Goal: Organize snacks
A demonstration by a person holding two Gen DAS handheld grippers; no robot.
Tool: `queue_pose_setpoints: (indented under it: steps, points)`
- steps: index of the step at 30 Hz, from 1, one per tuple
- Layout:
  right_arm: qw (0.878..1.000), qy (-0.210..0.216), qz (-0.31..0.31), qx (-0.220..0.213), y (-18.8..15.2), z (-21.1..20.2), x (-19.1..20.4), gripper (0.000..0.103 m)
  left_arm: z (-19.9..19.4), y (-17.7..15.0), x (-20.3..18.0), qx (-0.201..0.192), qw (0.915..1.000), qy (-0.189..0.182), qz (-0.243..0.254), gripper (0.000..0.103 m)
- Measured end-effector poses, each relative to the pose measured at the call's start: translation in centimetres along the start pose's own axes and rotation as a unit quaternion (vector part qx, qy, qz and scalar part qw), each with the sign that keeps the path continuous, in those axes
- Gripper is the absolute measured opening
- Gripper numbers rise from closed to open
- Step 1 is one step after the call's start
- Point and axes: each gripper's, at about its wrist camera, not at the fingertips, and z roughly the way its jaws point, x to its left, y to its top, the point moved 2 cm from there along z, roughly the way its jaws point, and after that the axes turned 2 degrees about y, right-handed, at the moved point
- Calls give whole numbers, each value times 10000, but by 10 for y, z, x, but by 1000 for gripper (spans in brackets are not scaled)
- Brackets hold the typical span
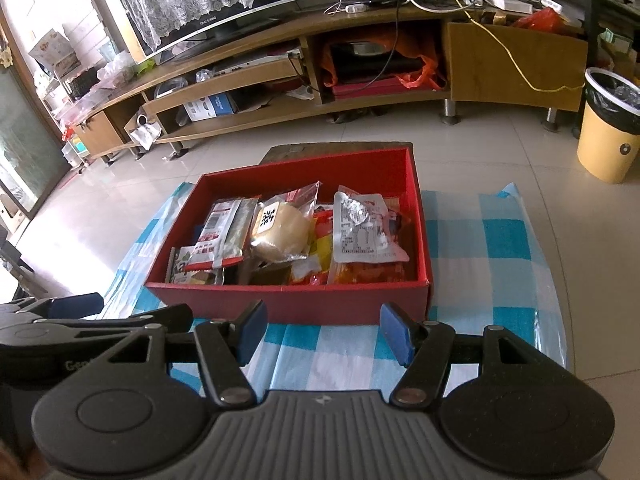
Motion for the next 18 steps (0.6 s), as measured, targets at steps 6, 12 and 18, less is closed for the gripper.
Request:
queue_pose_setpoints:
  steps: [6, 12, 18]
  points:
    - [10000, 33, 41, -26, -9, -11, 1, 61, -11, -10, -1, -100, 9999, 23, 56, 101]
    - [9999, 64, 56, -61, -20, -23, 3, 61, -24, -22, -1, -159, 9999, 4, 56, 101]
    - [10000, 58, 13, -23, -37, -34, 5, 61, -32, -39, -2, -132, 9998, 0, 123, 101]
